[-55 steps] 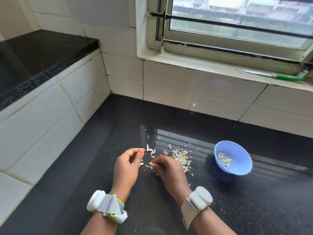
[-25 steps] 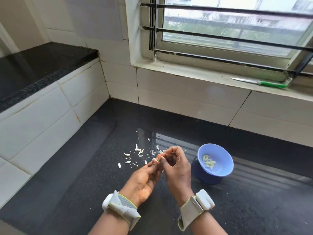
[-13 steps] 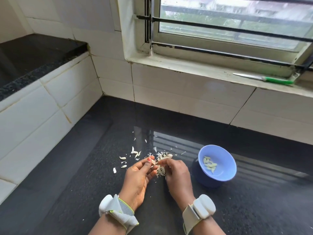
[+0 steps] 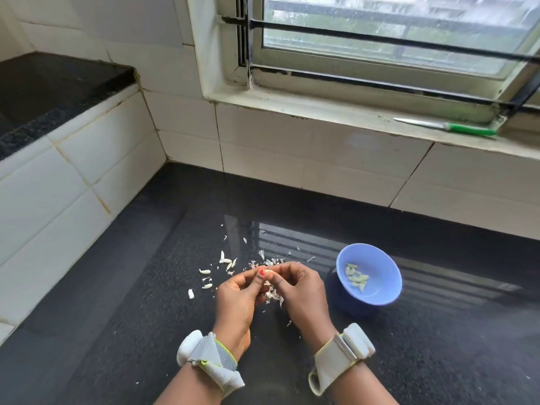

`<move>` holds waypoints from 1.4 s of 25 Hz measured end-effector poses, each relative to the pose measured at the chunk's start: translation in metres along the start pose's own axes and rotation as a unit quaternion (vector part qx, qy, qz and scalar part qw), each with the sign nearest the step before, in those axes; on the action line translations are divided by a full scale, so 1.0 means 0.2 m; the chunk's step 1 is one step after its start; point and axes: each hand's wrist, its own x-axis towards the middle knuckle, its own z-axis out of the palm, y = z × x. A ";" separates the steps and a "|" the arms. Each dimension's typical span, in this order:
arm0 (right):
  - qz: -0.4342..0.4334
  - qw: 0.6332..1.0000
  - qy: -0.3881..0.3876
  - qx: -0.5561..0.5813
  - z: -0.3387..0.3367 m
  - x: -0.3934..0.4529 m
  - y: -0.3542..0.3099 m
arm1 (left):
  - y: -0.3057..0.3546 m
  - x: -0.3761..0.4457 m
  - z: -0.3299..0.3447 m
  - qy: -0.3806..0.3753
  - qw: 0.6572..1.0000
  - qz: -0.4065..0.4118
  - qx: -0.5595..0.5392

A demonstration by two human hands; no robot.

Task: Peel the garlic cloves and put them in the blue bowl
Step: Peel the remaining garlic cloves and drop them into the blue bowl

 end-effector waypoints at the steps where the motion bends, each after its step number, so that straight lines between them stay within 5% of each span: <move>1: 0.005 1.000 0.017 -0.005 -0.01 0.00 0.00 | 0.00 0.00 0.00 -0.004 1.000 0.011 0.027; 6: 0.020 0.998 0.051 -0.011 -0.03 0.01 0.00 | 0.02 0.01 -0.01 -0.005 0.967 0.117 0.225; 13: 0.056 0.997 0.045 0.038 -0.01 0.01 0.01 | 0.03 0.01 0.01 -0.015 0.961 0.146 0.233; 23: -0.009 0.999 0.051 0.006 -0.05 0.01 0.03 | 0.04 0.01 0.04 -0.098 0.989 -0.091 0.066; 27: -0.047 0.998 0.026 0.019 -0.04 -0.01 0.01 | 0.05 0.00 0.05 -0.125 0.982 -0.115 0.080; 35: -0.050 0.999 -0.002 -0.011 -0.07 0.01 -0.01 | 0.04 0.02 0.01 -0.062 0.974 0.043 0.215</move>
